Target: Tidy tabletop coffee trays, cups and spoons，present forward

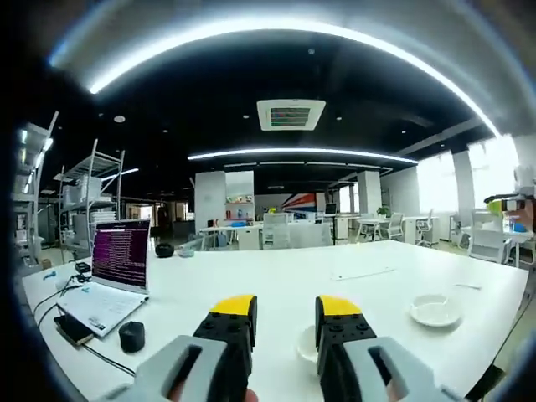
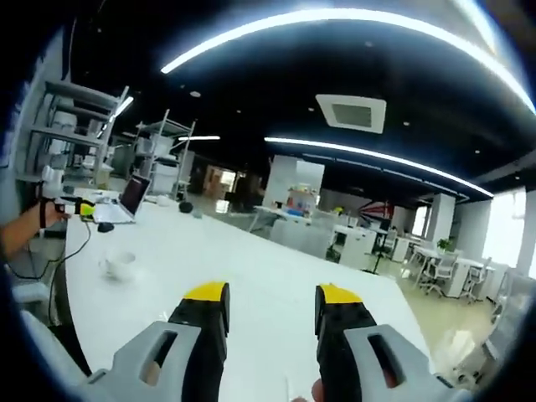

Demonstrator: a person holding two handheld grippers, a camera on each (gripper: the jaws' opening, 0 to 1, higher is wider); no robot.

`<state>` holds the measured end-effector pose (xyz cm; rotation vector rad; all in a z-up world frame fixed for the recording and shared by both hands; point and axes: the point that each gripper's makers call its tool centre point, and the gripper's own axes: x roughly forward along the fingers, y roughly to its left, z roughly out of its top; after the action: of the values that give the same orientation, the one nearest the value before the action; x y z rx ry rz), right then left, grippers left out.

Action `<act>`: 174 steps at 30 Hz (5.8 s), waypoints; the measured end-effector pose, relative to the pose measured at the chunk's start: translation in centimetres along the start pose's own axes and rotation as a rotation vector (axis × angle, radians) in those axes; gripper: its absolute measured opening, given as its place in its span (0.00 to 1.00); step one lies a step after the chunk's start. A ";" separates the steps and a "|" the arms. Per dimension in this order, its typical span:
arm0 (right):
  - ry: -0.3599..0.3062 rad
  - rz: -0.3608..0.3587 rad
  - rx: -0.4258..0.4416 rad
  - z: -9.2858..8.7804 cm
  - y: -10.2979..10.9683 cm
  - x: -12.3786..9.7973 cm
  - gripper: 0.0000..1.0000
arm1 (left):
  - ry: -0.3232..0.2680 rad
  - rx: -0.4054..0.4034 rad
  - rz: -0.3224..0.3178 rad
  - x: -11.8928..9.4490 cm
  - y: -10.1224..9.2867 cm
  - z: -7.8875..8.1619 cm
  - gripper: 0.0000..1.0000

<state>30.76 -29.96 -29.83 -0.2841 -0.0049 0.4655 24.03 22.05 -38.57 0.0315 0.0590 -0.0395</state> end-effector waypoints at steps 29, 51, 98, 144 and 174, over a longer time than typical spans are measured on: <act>0.071 0.372 -0.179 6.3 17.7 11.5 0.41 | 0.128 0.064 -0.040 2.6 1.3 -0.5 0.33; 0.272 0.541 -0.161 3.7 26.9 18.2 0.37 | 0.379 0.002 -0.187 4.3 -0.7 -3.8 0.33; 0.871 0.598 -0.115 -9.3 39.1 22.0 0.26 | 0.778 -0.012 -0.197 7.0 -3.8 -11.4 0.34; 1.003 0.452 0.039 -11.3 39.0 21.6 0.07 | 0.822 -0.058 -0.090 9.1 -3.3 -12.3 0.08; 1.014 0.409 0.020 -10.1 36.8 21.1 0.05 | 0.828 -0.065 -0.097 10.0 -4.6 -10.8 0.05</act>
<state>34.02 8.13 -50.78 -0.4802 1.0627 0.6827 33.19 17.42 -50.03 -0.0219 0.8893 -0.1195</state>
